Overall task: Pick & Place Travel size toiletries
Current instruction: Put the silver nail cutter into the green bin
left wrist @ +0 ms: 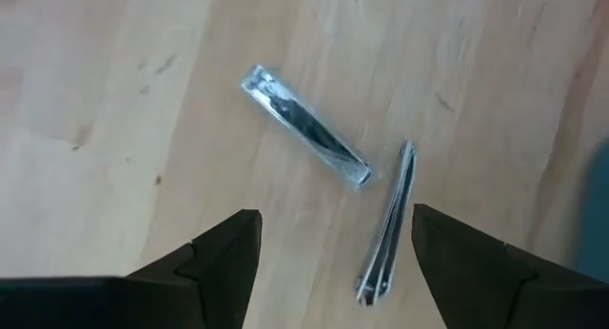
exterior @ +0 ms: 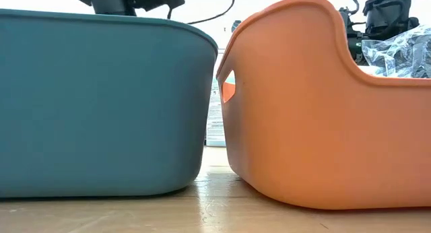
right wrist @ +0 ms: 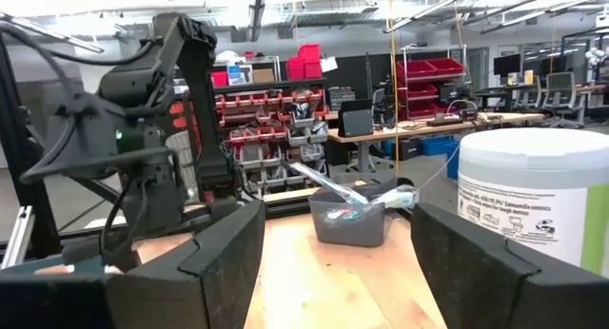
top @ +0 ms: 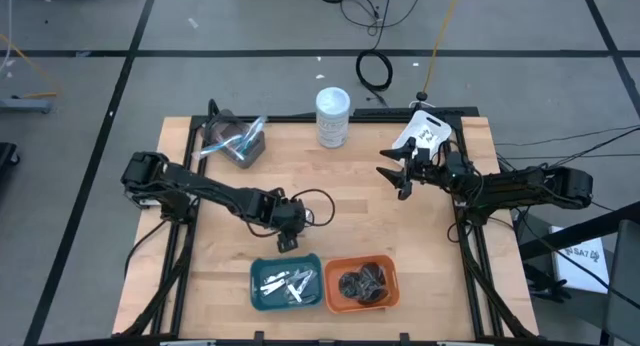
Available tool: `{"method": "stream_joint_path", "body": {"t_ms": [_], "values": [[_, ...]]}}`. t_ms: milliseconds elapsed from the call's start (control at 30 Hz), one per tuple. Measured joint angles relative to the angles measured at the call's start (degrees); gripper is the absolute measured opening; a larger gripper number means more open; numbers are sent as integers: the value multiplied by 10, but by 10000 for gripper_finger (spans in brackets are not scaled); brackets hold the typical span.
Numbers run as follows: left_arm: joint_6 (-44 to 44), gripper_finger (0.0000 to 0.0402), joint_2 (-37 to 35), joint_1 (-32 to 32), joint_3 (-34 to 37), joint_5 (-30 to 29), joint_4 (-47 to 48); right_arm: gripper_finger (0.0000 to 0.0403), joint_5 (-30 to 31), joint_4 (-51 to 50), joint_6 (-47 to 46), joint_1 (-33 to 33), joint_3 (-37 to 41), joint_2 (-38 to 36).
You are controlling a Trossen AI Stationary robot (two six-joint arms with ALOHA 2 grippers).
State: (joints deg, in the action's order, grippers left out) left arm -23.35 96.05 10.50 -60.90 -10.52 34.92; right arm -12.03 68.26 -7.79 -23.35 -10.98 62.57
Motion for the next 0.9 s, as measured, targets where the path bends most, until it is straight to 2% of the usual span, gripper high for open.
{"method": "stream_joint_path", "body": {"t_ms": [200, 433, 733, 900], "values": [[24, 269, 44, 2, 0, 3, -15, 251, 0, -7, 0, -13, 0, 0], [24, 269, 87, 2, -1, 34, -19, 251, 0, -15, -1, -18, 0, 0], [23, 269, 105, 1, -2, 37, -19, 251, 0, -16, -1, -18, 0, 0], [22, 261, 106, 0, -2, 76, -16, 251, 0, -16, -5, -18, 0, 0]]}}
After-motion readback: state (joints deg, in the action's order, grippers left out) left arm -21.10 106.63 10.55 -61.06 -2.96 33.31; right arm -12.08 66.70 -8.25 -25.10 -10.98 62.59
